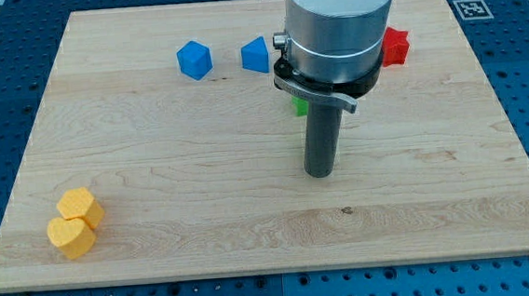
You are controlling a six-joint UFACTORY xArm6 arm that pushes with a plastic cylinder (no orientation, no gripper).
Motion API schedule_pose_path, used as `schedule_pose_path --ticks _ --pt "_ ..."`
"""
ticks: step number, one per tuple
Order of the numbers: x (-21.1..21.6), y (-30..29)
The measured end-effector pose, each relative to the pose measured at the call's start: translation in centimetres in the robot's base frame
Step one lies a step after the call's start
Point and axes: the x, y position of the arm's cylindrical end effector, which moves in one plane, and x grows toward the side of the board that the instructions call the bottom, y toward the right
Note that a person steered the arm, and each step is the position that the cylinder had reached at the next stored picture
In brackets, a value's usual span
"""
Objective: Separate the yellow hearty and the yellow hexagon
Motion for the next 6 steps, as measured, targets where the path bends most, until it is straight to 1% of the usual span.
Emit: schedule_pose_path --ticks 2,3,4,5,6 --pt "0.7 0.1" --pt "3.7 -2.4" --pt "2.9 -7.9" --pt "-0.9 -13.8" --pt "-2.6 -23.3"
